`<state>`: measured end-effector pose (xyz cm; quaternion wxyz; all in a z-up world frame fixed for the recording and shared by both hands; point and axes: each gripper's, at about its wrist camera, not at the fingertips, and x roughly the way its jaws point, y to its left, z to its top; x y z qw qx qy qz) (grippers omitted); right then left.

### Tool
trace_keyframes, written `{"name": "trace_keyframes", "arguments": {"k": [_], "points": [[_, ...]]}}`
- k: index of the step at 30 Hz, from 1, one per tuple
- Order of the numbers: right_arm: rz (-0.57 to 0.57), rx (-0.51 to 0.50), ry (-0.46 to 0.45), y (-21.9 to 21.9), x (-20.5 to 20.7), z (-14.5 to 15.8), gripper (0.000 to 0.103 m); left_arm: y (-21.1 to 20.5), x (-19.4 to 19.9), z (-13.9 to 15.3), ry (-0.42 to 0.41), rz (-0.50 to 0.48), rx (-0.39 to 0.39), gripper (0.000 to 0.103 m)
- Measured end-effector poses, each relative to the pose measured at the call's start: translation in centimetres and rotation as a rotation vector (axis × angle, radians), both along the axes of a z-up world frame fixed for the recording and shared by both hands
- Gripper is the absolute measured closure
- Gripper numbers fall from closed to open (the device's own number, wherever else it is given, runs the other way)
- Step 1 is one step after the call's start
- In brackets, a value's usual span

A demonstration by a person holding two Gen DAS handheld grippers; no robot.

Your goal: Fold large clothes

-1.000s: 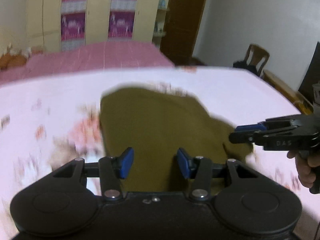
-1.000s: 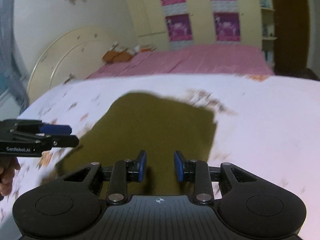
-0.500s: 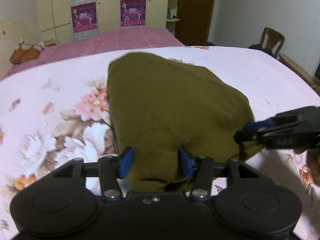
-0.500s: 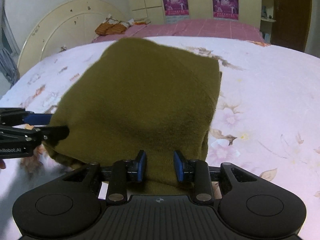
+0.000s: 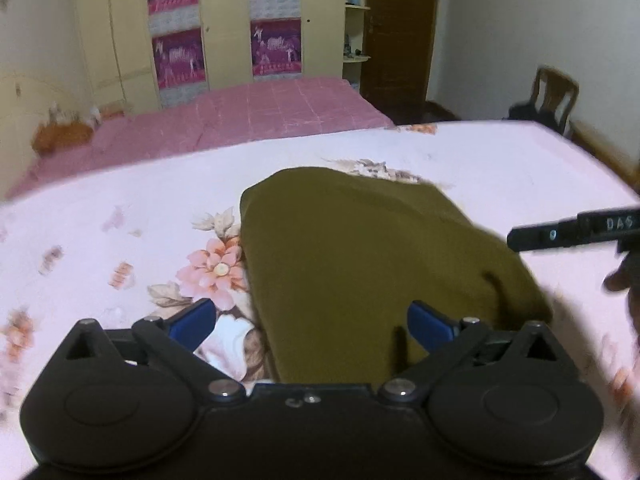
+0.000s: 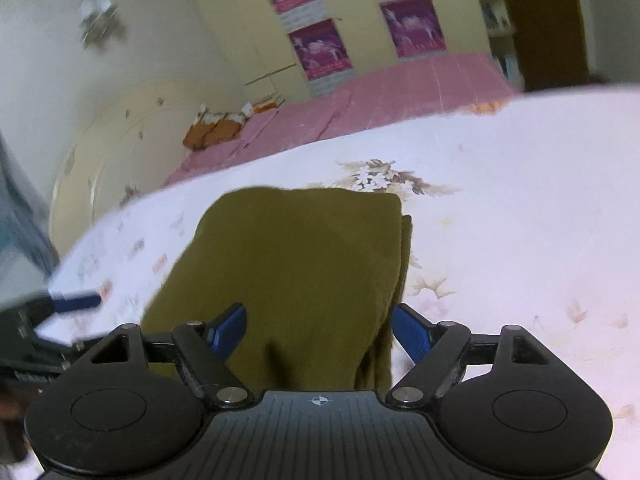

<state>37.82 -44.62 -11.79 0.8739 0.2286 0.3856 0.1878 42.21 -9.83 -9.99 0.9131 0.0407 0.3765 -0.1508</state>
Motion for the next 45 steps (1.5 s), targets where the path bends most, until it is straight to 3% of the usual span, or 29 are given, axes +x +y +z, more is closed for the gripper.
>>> {"name": "trace_keyframes", "arguments": {"k": [2, 3, 6, 9, 14, 16, 20, 24, 25, 27, 33, 37, 39, 41, 45], "points": [[-0.033, 0.088, 0.054, -1.5, 1.9, -1.1, 0.026, 1.6, 2.3, -0.8, 0.057, 0.019, -0.125, 0.002], [-0.044, 0.133, 0.089, -2.1, 2.8, -1.8, 0.033, 2.3, 3.4, -1.4, 0.091, 0.032, -0.167, 0.006], [-0.058, 0.241, 0.179, -3.3, 4.7, -4.3, 0.035, 3.8, 5.7, -3.2, 0.169, 0.055, -0.271, 0.011], [-0.053, 0.273, 0.223, -3.8, 5.1, -5.7, 0.035, 4.4, 6.6, -4.7, 0.224, 0.050, -0.333, 0.013], [-0.035, 0.288, 0.244, -3.7, 4.5, -7.3, 0.036, 4.4, 7.1, -7.2, 0.281, 0.053, -0.369, 0.015], [-0.032, 0.258, 0.245, -3.3, 4.5, -7.0, 0.042, 4.3, 7.2, -8.0, 0.289, 0.058, -0.371, 0.013], [-0.006, 0.242, 0.267, -3.1, 4.9, -7.1, 0.047, 4.4, 7.3, -7.8, 0.291, 0.053, -0.377, 0.014], [-0.005, 0.266, 0.271, -2.5, 5.3, -7.2, 0.048, 4.3, 7.8, -8.1, 0.311, 0.048, -0.419, 0.027], [0.004, 0.260, 0.265, -2.2, 5.5, -7.3, 0.049, 4.0, 7.9, -8.1, 0.310, 0.046, -0.417, 0.028], [0.004, 0.257, 0.262, -1.9, 5.7, -7.5, 0.061, 3.5, 8.0, -7.9, 0.304, 0.042, -0.401, 0.030], [0.007, 0.221, 0.213, -1.2, 4.9, -6.6, 0.077, 1.8, 7.2, -6.1, 0.249, 0.022, -0.308, 0.045], [0.011, 0.178, 0.140, -0.7, 3.3, -4.2, 0.078, 0.2, 5.6, -3.8, 0.187, -0.005, -0.204, 0.049], [0.021, 0.067, 0.127, 0.6, 3.0, -3.9, 0.078, -1.3, 5.4, -3.9, 0.173, -0.017, -0.110, 0.049], [0.019, 0.011, 0.149, 1.3, 3.2, -4.6, 0.078, -2.0, 5.6, -4.2, 0.173, -0.010, -0.068, 0.049], [0.004, 0.064, 0.135, 0.9, 2.8, -3.5, 0.078, -1.0, 5.0, -3.0, 0.158, -0.009, -0.152, 0.052]]}}
